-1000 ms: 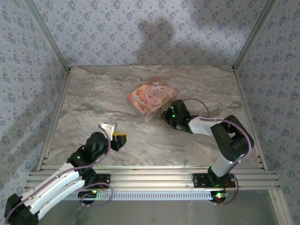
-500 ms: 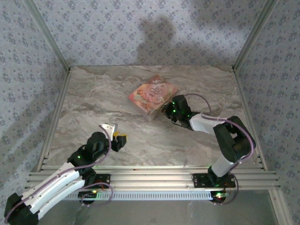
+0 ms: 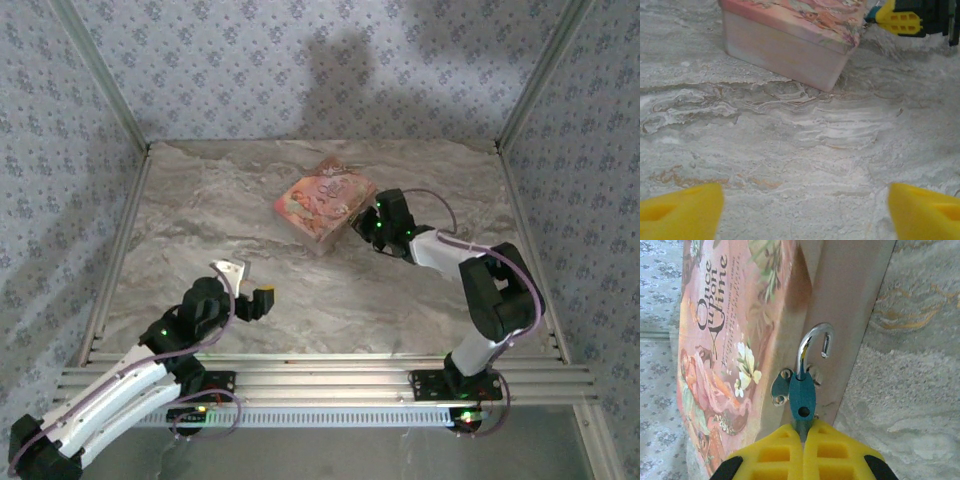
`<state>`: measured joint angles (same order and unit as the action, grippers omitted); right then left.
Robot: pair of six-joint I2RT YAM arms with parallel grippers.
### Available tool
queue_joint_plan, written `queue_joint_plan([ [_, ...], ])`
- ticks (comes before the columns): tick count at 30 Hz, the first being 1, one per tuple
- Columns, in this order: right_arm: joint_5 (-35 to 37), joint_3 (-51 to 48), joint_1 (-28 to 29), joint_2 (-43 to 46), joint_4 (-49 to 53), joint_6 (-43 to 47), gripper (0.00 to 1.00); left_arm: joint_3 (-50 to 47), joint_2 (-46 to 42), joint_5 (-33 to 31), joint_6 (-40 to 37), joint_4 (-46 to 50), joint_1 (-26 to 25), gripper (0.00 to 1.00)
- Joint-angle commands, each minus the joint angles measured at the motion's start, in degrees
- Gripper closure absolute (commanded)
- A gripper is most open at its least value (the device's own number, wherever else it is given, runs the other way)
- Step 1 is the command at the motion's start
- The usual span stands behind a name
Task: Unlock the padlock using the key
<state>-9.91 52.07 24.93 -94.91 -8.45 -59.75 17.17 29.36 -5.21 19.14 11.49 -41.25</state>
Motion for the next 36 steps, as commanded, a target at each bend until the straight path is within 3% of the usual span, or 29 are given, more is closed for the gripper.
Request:
queue_joint_plan([
  [1,-1.2,3.7,-2.4,2.4,8.3,4.4,1.0,3.3,-0.2,-1.8,-0.2,2.1,0.4,0.02],
  [12,-4.9,2.4,-2.4,9.7,16.4,13.3,1.0,11.1,4.5,-5.6,-0.8,8.0,1.0,0.02],
  [15,-6.0,-0.2,1.0,13.2,18.9,16.9,1.0,16.3,9.3,-3.7,-0.7,11.4,2.8,0.02],
  [20,-5.0,-3.2,11.5,15.8,20.3,18.9,1.0,23.5,15.5,-1.9,1.2,16.2,6.7,0.02],
  [24,-3.7,-4.3,20.9,12.3,15.1,17.4,1.0,24.5,17.6,2.1,1.8,18.1,10.3,0.02],
  [29,-7.2,0.1,28.8,0.8,10.0,17.1,1.0,24.4,18.6,3.8,3.4,22.2,12.8,0.02],
  [36,-8.7,3.3,30.6,-7.9,6.6,15.0,0.99,20.4,14.3,3.7,5.2,22.9,13.5,0.02],
])
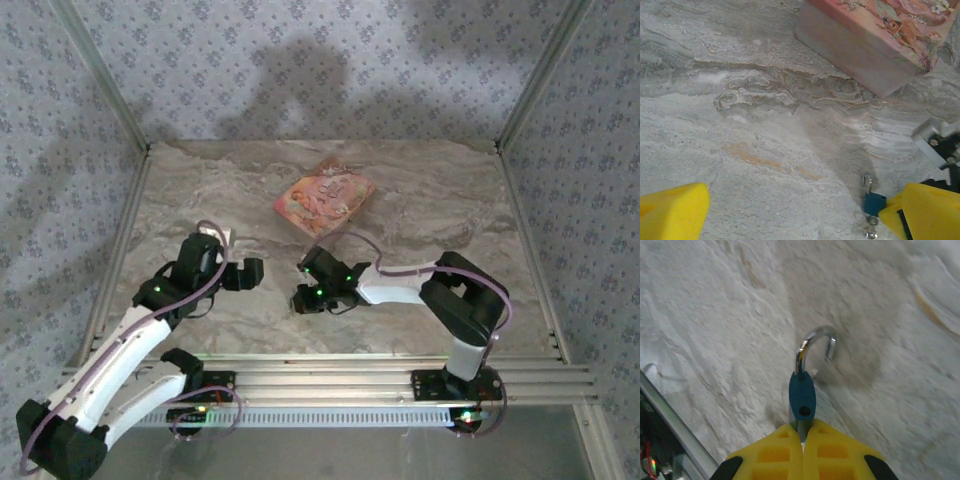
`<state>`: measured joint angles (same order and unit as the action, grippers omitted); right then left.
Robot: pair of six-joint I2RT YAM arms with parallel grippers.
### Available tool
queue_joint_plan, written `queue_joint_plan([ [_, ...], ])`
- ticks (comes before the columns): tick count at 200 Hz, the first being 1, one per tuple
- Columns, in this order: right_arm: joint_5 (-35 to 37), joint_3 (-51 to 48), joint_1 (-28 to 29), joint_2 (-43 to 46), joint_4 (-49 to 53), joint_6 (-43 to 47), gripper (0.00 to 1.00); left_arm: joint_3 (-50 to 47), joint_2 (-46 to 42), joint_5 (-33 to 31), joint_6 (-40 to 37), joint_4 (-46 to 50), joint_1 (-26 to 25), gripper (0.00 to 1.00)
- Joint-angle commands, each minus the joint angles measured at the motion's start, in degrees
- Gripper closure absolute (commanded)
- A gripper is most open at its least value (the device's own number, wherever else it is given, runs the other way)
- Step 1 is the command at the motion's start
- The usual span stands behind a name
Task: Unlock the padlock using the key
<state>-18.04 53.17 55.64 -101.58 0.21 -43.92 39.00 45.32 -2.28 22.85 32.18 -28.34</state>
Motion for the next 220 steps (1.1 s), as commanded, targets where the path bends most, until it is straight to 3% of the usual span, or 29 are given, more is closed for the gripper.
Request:
queue_joint_plan([
  [1,-0.3,2.4,0.0,-1.4,-1.8,-0.8,0.99,-1.7,-2.2,0.7,1.5,2.4,0.8,0.02],
  [24,1.3,2.7,0.1,-0.8,0.2,-0.2,0.91,-2.3,-2.6,0.7,1.2,2.8,1.4,0.02],
  [57,4.7,2.3,0.4,2.4,4.4,0.8,0.58,-2.0,-1.7,0.8,0.2,2.3,2.4,0.02],
  [99,13.4,2.9,-0.6,11.6,15.1,6.1,0.39,-0.6,-0.5,0.6,-1.5,0.8,4.2,0.02],
  [104,15.0,2.8,-1.1,13.6,16.7,7.1,0.26,-0.6,-0.5,0.5,-1.9,0.1,4.5,0.02],
  [123,20.7,2.3,-2.8,20.4,22.2,7.4,0.06,-0.8,-0.1,-1.9,-4.1,-2.9,5.3,0.02],
  [160,35.0,-2.2,-9.7,35.7,27.9,13.9,0.0,-1.8,1.0,-9.3,-10.8,-12.1,6.4,0.02],
  [187,44.2,-9.5,-20.9,47.0,28.1,13.4,0.0,-4.5,2.9,-11.5,-22.9,-22.3,6.4,0.02],
  [205,46.4,-19.1,-29.8,54.4,19.4,14.7,0.0,-6.2,5.2,-18.7,-26.7,-28.6,6.7,0.02],
  [220,45.9,-27.1,-35.0,58.6,8.7,17.2,0.0,-7.5,7.6,-19.5,-28.0,-33.5,9.1,0.02],
])
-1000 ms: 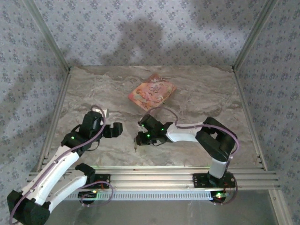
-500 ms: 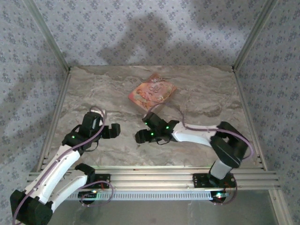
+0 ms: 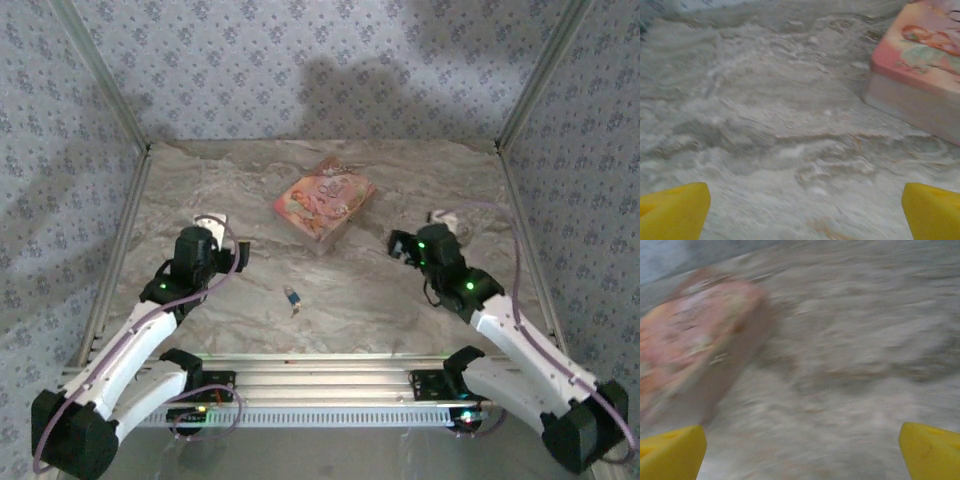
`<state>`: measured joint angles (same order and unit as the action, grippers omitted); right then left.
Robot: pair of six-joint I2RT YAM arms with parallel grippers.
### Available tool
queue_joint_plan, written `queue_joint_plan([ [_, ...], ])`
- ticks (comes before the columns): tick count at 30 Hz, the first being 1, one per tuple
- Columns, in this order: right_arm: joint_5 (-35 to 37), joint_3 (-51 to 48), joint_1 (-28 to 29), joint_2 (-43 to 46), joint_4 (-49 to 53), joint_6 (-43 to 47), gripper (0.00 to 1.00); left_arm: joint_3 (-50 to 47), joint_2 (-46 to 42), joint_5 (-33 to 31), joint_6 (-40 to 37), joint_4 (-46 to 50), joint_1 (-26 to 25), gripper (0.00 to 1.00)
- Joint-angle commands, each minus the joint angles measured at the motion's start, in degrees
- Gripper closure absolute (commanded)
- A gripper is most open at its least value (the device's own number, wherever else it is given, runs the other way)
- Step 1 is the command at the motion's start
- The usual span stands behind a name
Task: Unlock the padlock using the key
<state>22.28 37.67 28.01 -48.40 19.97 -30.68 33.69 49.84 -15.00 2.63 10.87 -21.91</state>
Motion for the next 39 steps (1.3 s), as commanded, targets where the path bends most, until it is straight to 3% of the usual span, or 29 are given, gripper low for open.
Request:
queue_joint_plan([
  [1,5.4,-12.1,-7.7,5.6,-11.8,4.2,0.0,-2.2,3.3,-6.7,-7.7,-12.5,2.9,0.02],
  [5,4.1,-20.4,-15.0,6.9,-24.5,10.1,0.0,-3.0,9.1,-0.2,-4.0,-18.6,11.1,0.02],
  [8,1.0,-19.6,-22.3,2.4,-29.2,9.3,0.0,-5.1,14.5,6.3,-1.2,-26.9,16.6,0.02],
  [11,-1.5,-19.0,-25.6,-4.4,-37.9,12.0,0.0,-6.0,20.3,9.1,0.3,-33.1,19.8,0.02],
  [16,-3.4,-17.6,-26.6,-15.6,-47.0,23.3,0.0,-8.1,28.0,10.5,-0.5,-44.9,21.7,0.02],
  [24,-13.0,-22.5,-29.1,-26.2,-68.4,29.5,0.0,-10.8,38.0,10.6,-0.8,-59.5,22.6,0.02],
  [29,-20.0,-22.7,-32.3,-40.8,-83.8,28.0,0.0,-9.9,37.9,11.2,-0.8,-57.1,22.9,0.02],
  [31,-21.0,-19.9,-32.2,-37.3,-72.6,29.3,0.0,-9.9,38.0,11.3,-0.8,-57.0,22.8,0.02],
  [33,-17.9,-18.6,-31.3,-39.8,-75.0,29.1,0.0,-10.0,38.0,11.2,-0.9,-57.4,22.8,0.02],
  [35,-15.4,-16.2,-29.8,-38.6,-67.7,30.2,0.0,-10.1,38.1,11.2,-1.0,-57.6,22.8,0.02],
  [36,-14.2,-16.6,-28.9,-39.4,-70.5,30.9,0.0,-10.1,38.0,11.3,-1.0,-57.6,22.8,0.02],
  [39,-14.1,-16.3,-28.7,-39.1,-69.2,31.2,0.0,-10.0,38.0,11.4,-1.1,-57.4,22.7,0.02],
])
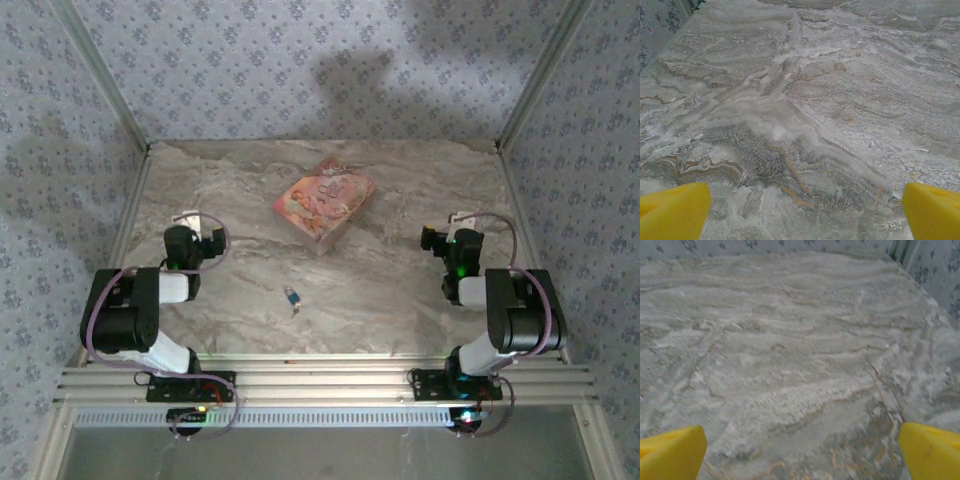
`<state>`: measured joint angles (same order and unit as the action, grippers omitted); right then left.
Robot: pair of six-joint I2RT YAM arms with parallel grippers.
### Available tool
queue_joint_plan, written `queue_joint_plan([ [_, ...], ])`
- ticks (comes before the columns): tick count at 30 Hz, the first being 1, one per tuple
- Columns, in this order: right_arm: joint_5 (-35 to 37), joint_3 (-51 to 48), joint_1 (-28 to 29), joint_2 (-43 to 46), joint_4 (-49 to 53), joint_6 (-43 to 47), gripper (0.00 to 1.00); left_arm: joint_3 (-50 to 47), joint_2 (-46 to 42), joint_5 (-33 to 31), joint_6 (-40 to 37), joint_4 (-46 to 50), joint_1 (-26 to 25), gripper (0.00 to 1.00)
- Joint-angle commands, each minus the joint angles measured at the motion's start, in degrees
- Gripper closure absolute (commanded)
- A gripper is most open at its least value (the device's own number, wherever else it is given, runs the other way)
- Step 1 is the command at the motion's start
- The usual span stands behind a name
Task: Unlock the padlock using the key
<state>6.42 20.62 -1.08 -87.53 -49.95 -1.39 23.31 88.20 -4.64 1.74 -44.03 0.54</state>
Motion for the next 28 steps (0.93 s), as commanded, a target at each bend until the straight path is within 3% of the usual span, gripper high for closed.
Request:
queue_joint_plan([
  [1,1.6,0.9,0.4,0.3,1.6,1.7,0.0,0.4,-0.3,1.1,-0.2,-2.5,0.2,0.02],
  [28,0.2,0.9,0.2,0.2,1.6,2.2,0.0,0.4,-0.3,1.1,-0.3,-2.6,0.2,0.02],
])
